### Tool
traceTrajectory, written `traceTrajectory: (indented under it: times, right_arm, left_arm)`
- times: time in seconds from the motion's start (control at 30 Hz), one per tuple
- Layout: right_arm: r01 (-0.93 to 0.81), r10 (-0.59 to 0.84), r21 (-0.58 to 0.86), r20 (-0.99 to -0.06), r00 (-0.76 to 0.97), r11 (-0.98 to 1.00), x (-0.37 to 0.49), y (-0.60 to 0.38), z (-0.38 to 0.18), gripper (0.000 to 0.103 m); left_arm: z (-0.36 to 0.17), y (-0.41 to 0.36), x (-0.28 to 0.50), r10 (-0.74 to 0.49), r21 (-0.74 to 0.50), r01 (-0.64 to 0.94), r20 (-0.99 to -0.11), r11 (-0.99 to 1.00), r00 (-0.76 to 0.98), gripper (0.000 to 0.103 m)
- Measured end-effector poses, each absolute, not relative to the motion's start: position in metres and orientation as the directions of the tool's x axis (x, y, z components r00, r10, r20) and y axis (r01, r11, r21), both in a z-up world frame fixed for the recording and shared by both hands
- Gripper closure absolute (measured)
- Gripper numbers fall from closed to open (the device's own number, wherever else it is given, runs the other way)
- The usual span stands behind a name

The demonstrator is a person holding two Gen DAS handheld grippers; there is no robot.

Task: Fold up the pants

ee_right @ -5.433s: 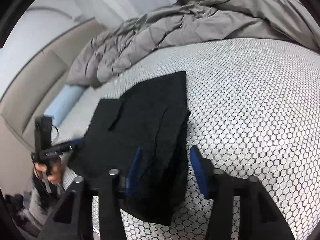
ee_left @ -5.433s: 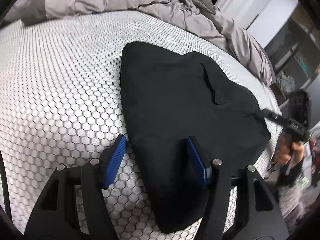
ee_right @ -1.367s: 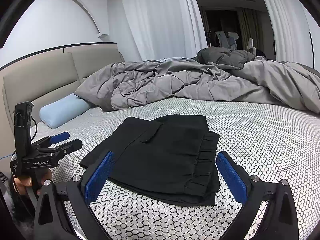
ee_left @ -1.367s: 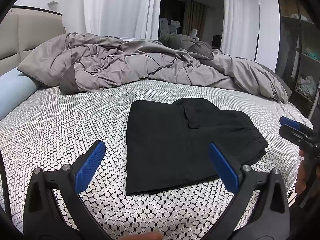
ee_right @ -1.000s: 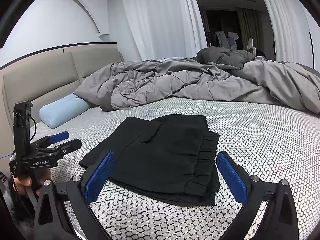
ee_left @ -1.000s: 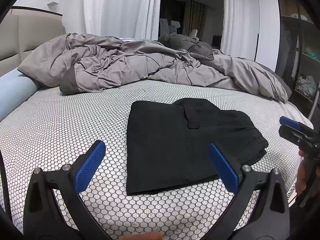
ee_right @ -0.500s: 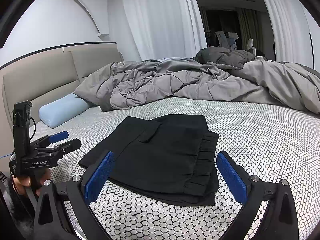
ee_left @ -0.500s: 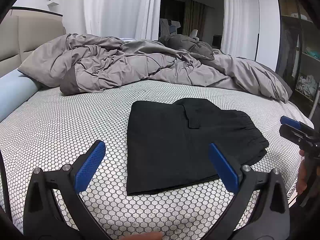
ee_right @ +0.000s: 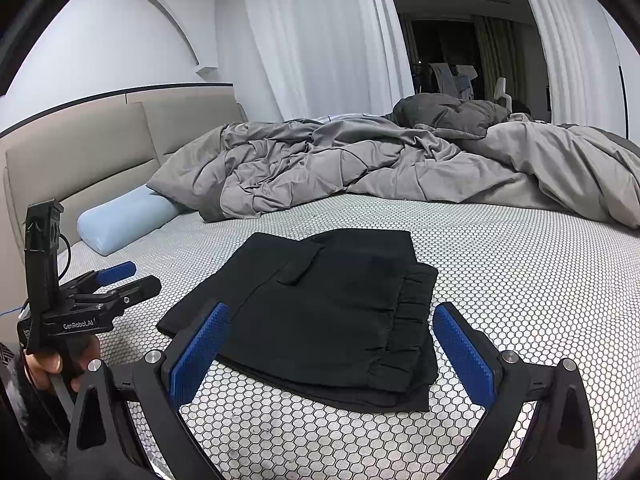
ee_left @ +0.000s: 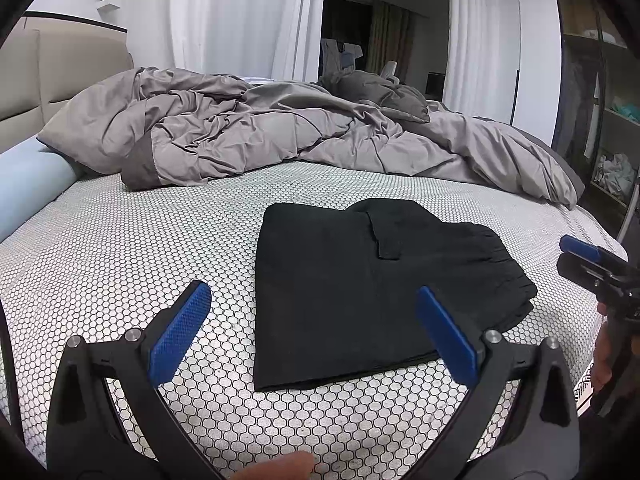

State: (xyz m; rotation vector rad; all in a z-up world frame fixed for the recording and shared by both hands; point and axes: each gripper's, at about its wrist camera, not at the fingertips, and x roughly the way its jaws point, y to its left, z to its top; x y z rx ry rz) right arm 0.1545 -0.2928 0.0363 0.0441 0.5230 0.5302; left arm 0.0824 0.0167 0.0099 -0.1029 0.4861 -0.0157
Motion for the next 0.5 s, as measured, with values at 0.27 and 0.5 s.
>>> traceTrajectory:
  times: [0.27,0.5]
  right_arm:
    - [-0.464,0.485,0.169,-0.47,0.737,0.869,0.154,-0.29,0.035,0.0]
    - [-0.472,0.485,0.157,-0.474,0.735,0.868,0.151,-0.286,0.035,0.0]
  left_arm:
    - [0.01,0.014,0.081,-0.037,-0.099,-0.011,-0.466,0.995,0.884,0.001]
    - [0.013,0.023,0.087,-0.049,-0.091,0.008,-0.46,0.996,0.887,0.001]
